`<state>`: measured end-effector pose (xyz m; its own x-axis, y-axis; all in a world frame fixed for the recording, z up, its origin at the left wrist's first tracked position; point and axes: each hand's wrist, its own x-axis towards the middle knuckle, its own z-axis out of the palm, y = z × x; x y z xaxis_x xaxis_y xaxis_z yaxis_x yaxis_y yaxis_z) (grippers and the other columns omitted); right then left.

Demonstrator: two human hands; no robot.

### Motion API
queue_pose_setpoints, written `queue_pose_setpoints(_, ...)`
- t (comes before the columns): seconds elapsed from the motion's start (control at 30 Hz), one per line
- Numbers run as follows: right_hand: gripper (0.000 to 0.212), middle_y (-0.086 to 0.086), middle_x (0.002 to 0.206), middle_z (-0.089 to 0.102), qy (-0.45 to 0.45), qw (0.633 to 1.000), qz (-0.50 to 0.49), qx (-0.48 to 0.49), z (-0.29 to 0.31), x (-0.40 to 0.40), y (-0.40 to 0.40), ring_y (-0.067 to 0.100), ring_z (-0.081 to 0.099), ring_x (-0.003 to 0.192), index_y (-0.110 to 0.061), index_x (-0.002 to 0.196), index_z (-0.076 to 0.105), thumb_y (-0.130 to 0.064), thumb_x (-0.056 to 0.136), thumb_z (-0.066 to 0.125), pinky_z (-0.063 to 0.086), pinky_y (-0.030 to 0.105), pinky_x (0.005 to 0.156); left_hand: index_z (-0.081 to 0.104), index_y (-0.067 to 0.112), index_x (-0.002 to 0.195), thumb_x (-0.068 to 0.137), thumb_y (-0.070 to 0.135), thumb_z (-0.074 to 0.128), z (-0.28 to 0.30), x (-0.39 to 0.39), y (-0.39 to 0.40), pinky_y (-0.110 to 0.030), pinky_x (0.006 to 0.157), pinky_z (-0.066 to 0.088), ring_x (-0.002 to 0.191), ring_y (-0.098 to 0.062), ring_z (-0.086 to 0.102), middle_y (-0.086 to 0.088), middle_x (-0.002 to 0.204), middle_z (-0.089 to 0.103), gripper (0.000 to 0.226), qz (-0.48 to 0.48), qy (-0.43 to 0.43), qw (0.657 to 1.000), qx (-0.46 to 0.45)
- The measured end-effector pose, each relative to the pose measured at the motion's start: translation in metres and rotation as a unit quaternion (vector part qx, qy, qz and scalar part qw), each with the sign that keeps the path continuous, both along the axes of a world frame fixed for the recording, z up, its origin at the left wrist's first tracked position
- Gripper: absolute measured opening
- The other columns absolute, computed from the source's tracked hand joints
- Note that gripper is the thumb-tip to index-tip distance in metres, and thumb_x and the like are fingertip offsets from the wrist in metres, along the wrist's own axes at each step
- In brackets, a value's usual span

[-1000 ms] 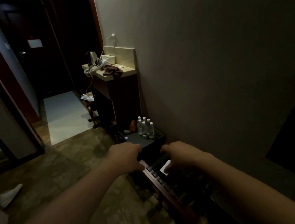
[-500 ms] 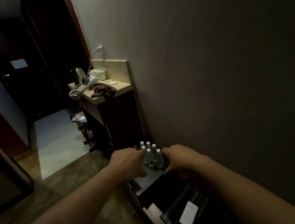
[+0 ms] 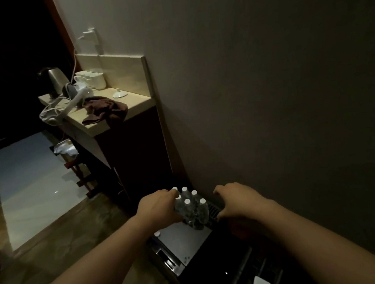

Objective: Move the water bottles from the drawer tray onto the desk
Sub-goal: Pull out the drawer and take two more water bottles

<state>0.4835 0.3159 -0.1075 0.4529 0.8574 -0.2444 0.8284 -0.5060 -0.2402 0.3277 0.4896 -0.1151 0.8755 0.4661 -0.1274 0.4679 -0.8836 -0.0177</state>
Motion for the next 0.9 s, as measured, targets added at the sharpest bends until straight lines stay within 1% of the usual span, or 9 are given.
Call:
queue_pose_setpoints(0.13,0.064,0.002,0.120,0.060,0.016,0.998,-0.064,-0.014,-0.025,0.008,0.054,0.022,0.059,0.108,-0.023,0.130,0.051,-0.043,0.074,0.074,0.054,0.039,0.088,0.053,0.030,0.111,0.076,0.060,0.066,-0.025,0.027,0.072,-0.033,0.070,0.055,0.092,-0.015,0.062,0.008,0.101,0.058,0.048,-0.036,0.002,0.999,-0.025)
queue_pose_setpoints(0.2,0.065,0.001,0.121,0.059,0.035,0.993,-0.107,-0.019,-0.036,0.011,0.084,0.021,0.059,0.108,-0.024,0.132,0.050,-0.042,0.075,0.074,0.053,0.038,0.089,0.054,0.030,0.114,0.075,0.059,0.064,-0.035,0.043,0.112,-0.033,0.071,0.055,0.092,-0.014,0.062,0.009,0.102,0.059,0.051,-0.058,0.006,0.997,-0.044)
queue_pose_setpoints(0.33,0.067,0.002,0.125,0.058,0.067,0.981,-0.182,-0.030,-0.056,0.010,0.142,0.021,0.058,0.111,-0.024,0.134,0.048,-0.044,0.075,0.075,0.052,0.036,0.089,0.053,0.029,0.123,0.073,0.059,0.062,-0.056,0.072,0.189,-0.031,0.072,0.053,0.098,-0.015,0.063,0.008,0.110,0.060,0.058,-0.101,0.020,0.993,-0.063)
queue_pose_setpoints(0.47,0.069,0.003,0.124,0.057,0.088,0.965,-0.244,-0.042,-0.079,0.012,0.185,0.023,0.057,0.110,-0.024,0.134,0.048,-0.046,0.075,0.075,0.052,0.036,0.087,0.053,0.028,0.122,0.077,0.056,0.060,-0.084,0.096,0.241,-0.031,0.073,0.053,0.099,-0.017,0.063,0.006,0.111,0.060,0.053,-0.140,0.032,0.985,-0.093)
queue_pose_setpoints(0.6,0.071,0.006,0.127,0.056,0.120,0.945,-0.298,-0.058,-0.112,0.014,0.216,0.024,0.057,0.113,-0.021,0.137,0.047,-0.046,0.077,0.075,0.052,0.036,0.089,0.053,0.027,0.118,0.078,0.051,0.061,-0.126,0.117,0.272,-0.035,0.076,0.055,0.098,-0.021,0.063,0.001,0.111,0.060,0.047,-0.155,0.060,0.976,-0.142)
queue_pose_setpoints(0.73,0.062,0.007,0.125,0.057,0.140,0.932,-0.325,-0.076,-0.159,0.020,0.238,0.024,0.057,0.112,-0.018,0.134,0.049,-0.042,0.082,0.072,0.051,0.034,0.085,0.046,0.025,0.131,0.076,0.047,0.069,-0.182,0.133,0.290,-0.038,0.081,0.053,0.107,-0.030,0.061,-0.006,0.118,0.057,0.063,-0.149,0.080,0.965,-0.199)
queue_pose_setpoints(0.83,0.065,0.007,0.127,0.055,0.157,0.922,-0.344,-0.088,-0.202,0.027,0.250,0.024,0.056,0.113,-0.020,0.136,0.046,-0.044,0.081,0.073,0.052,0.036,0.087,0.041,0.025,0.138,0.074,0.046,0.076,-0.229,0.141,0.302,-0.039,0.083,0.054,0.109,-0.029,0.060,-0.006,0.122,0.056,0.076,-0.133,0.088,0.962,-0.223)
queue_pose_setpoints(0.9,0.068,0.008,0.130,0.052,0.166,0.914,-0.361,-0.087,-0.233,0.033,0.257,0.024,0.054,0.116,-0.021,0.140,0.044,-0.044,0.082,0.073,0.051,0.036,0.089,0.040,0.025,0.139,0.073,0.046,0.078,-0.262,0.145,0.308,-0.038,0.083,0.054,0.108,-0.027,0.061,-0.006,0.122,0.056,0.079,-0.116,0.085,0.961,-0.235)
